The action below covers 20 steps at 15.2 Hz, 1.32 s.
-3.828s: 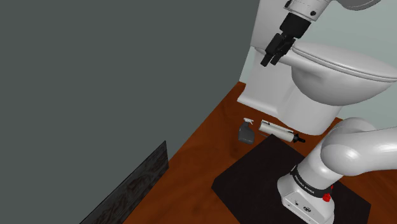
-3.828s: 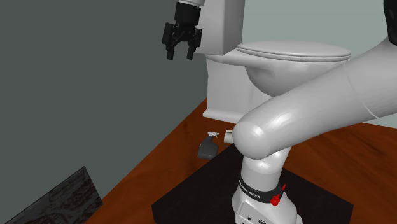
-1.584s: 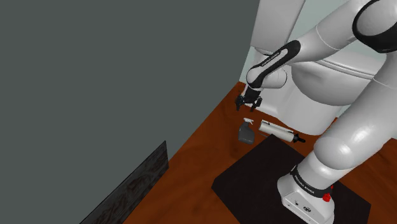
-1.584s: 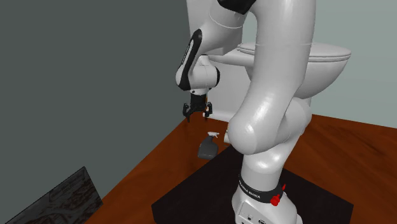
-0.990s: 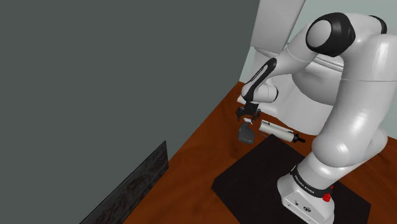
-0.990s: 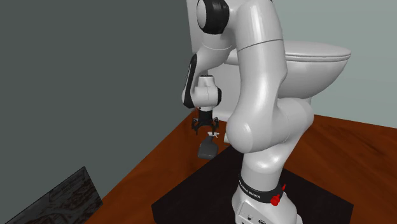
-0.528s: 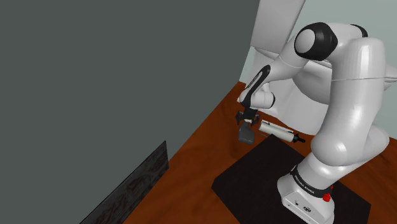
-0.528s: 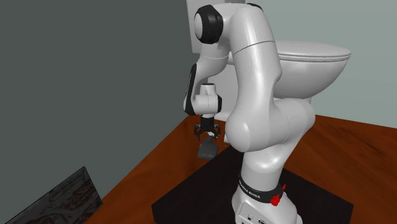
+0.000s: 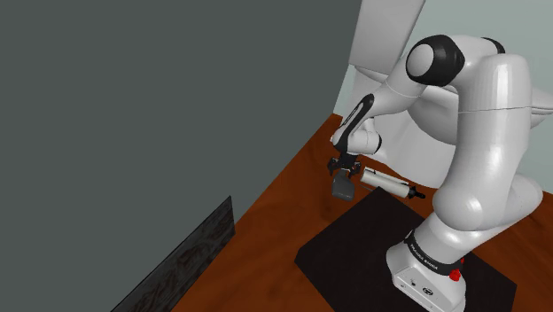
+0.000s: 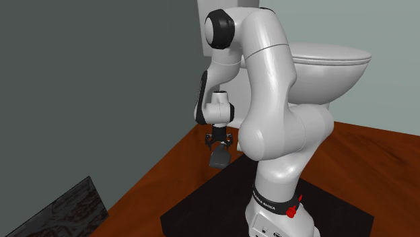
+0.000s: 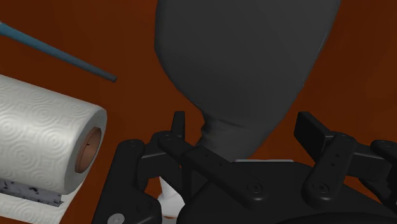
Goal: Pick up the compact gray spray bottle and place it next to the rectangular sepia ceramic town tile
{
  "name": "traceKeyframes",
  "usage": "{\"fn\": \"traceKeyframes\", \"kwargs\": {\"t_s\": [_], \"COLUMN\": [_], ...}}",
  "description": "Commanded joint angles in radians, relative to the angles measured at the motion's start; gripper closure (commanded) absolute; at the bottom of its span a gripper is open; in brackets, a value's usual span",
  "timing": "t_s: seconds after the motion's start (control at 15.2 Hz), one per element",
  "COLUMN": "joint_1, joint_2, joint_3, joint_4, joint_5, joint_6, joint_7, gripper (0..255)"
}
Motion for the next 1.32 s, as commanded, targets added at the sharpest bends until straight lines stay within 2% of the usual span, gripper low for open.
{"fn": "traceKeyframes", "kwargs": {"t_s": [0.0, 0.07, 0.66, 1.25], "joint_1": [0.0, 0.0, 0.0, 0.043], "joint_2": [0.0, 0.0, 0.0, -0.135], "joint_3": [0.0, 0.0, 0.0, -0.053], "joint_4": [0.0, 0.0, 0.0, -0.048], "joint_5": [0.0, 0.0, 0.0, -0.039], "joint_6": [0.0, 0.0, 0.0, -0.09], "joint_7": [0.0, 0.0, 0.0, 0.032], "gripper": [0, 255, 255, 255]}}
